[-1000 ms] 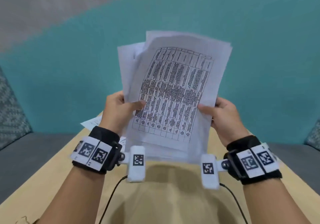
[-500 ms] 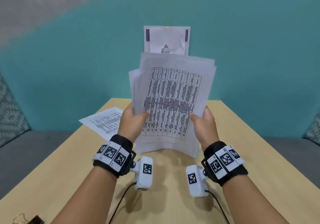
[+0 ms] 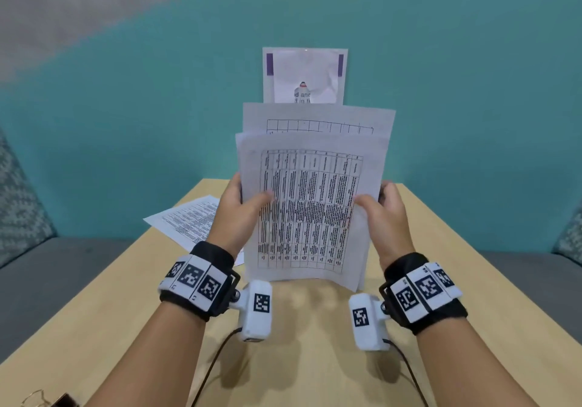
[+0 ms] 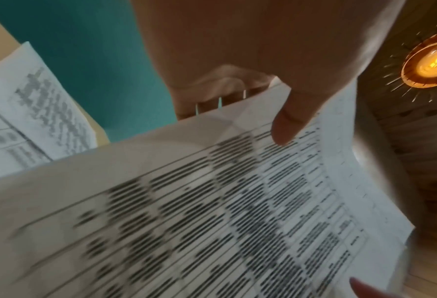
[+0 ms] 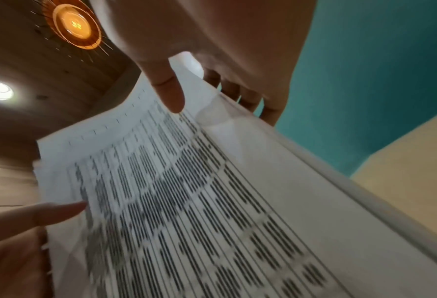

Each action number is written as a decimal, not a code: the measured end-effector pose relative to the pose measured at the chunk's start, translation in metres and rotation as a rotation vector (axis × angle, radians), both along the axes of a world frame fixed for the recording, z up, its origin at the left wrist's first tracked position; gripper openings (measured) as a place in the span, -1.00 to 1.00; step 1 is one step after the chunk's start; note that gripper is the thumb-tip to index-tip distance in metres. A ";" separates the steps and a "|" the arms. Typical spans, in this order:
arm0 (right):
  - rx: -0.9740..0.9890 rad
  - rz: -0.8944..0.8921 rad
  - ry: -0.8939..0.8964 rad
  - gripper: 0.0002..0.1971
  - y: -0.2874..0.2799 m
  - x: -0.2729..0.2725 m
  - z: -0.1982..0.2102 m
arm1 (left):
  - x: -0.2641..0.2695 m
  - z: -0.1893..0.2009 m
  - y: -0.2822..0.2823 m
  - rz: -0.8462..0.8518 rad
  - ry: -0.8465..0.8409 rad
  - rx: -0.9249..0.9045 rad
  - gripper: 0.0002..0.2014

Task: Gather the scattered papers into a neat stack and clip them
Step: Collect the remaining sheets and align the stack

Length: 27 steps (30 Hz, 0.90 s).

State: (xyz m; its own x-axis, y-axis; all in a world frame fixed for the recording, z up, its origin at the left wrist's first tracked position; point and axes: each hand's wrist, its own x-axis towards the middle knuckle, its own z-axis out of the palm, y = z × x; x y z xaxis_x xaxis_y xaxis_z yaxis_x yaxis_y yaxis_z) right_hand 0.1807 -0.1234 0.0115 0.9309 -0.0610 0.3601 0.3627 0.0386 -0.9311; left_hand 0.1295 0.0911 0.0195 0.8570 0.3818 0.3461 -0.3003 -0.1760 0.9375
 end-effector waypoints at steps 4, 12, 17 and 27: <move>-0.007 0.042 -0.095 -0.67 0.002 -0.005 0.009 | -0.001 0.004 -0.005 -0.013 -0.040 -0.017 -0.71; -0.013 0.017 -0.028 -0.65 0.003 -0.005 0.010 | 0.000 -0.003 -0.006 -0.030 0.013 -0.088 -0.58; 0.135 -0.039 -0.244 -0.83 -0.006 -0.015 0.045 | 0.000 -0.002 -0.006 -0.060 0.022 -0.115 -0.60; 0.047 -0.198 -0.345 -0.86 -0.020 -0.031 0.068 | -0.002 -0.001 -0.004 -0.083 0.053 -0.108 -0.59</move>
